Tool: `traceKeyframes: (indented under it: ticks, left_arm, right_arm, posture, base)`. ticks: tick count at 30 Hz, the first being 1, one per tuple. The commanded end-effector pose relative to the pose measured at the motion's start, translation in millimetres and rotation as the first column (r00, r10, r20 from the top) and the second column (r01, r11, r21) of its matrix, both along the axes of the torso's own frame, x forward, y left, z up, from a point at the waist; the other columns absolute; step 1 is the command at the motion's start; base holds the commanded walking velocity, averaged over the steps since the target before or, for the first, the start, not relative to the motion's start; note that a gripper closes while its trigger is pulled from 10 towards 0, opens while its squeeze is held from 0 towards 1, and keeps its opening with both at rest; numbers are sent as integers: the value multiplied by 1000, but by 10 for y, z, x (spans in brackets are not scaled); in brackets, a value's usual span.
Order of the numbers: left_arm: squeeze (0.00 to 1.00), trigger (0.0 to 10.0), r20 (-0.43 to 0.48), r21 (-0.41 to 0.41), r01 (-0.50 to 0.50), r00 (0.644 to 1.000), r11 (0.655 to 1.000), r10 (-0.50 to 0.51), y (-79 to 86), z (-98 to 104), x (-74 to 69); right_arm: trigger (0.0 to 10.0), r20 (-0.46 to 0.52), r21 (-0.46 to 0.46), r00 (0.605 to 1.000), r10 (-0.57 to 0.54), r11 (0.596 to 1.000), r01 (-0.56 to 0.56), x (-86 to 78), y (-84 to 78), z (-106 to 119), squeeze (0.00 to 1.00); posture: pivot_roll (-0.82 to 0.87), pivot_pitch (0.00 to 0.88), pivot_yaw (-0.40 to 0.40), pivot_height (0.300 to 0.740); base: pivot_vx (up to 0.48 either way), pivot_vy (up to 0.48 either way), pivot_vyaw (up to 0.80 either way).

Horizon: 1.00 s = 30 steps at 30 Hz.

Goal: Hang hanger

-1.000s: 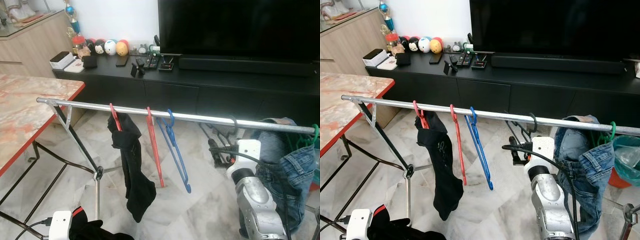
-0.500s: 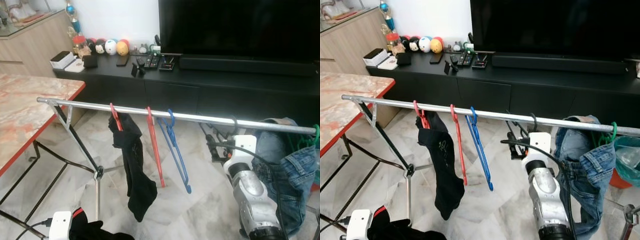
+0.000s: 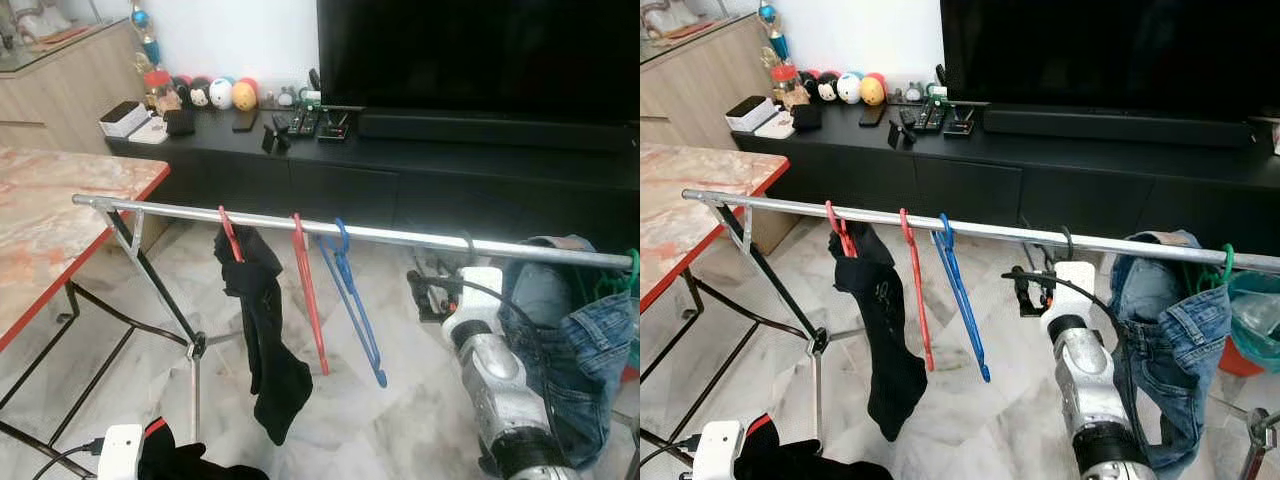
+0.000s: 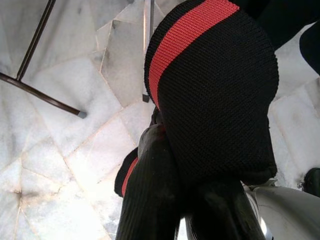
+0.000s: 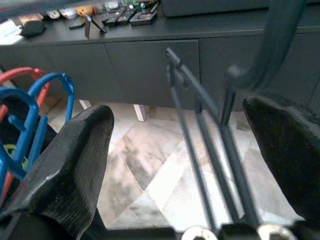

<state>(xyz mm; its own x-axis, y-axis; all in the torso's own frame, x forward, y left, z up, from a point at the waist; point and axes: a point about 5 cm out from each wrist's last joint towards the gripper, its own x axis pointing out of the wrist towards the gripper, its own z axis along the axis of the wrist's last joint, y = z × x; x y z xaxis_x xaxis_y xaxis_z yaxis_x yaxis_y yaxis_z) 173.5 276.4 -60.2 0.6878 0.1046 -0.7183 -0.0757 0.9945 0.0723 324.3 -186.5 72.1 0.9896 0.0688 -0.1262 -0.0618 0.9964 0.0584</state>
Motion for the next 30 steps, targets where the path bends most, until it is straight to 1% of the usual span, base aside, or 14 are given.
traceKeyframes:
  ticks: [1, 8, 15, 23, 29, 30]
  left_arm:
    - [0, 10000, -34, 1, -18, 999, 1000, 18, 24, -36, -80]
    - [0, 10000, -51, 4, -22, 998, 1000, 22, 14, -55, -102]
    - [0, 10000, -54, 2, -22, 998, 1000, 22, 10, -59, -106]
    - [0, 10000, -61, 4, -28, 998, 1000, 28, 28, -65, -132]
    - [0, 10000, -52, 3, -27, 998, 1000, 27, 21, -60, -121]
    - [0, 10000, -52, 4, -27, 998, 1000, 27, 21, -60, -120]
  right_arm:
    - [10000, -1, 13, 1000, 4, 1000, -4, 25, 21, -6, 0]
    - [10000, 16, 23, 1000, -9, 1000, 9, 90, 3, 24, 0]
    - [10000, 17, 34, 1000, 8, 999, -9, 127, 47, 20, 0]
    - [10000, -20, 23, 1000, 17, 1000, -17, 143, 85, -51, 0]
    - [10000, -29, 23, 1000, 4, 1000, -4, 144, 66, -72, 0]
    - [4157, -25, 25, 1000, 1, 1000, 0, 146, 62, -68, 0]
  posture:
    - [93, 7, 110, 740]
    - [98, 11, 110, 740]
    - [99, 11, 111, 740]
    - [106, 10, 108, 740]
    - [112, 4, 103, 740]
    - [112, 4, 103, 740]
  base:
    - [0, 0, 0]
    - [0, 0, 0]
    - [0, 0, 0]
    - [0, 0, 0]
    - [0, 0, 0]
    - [0, 0, 0]
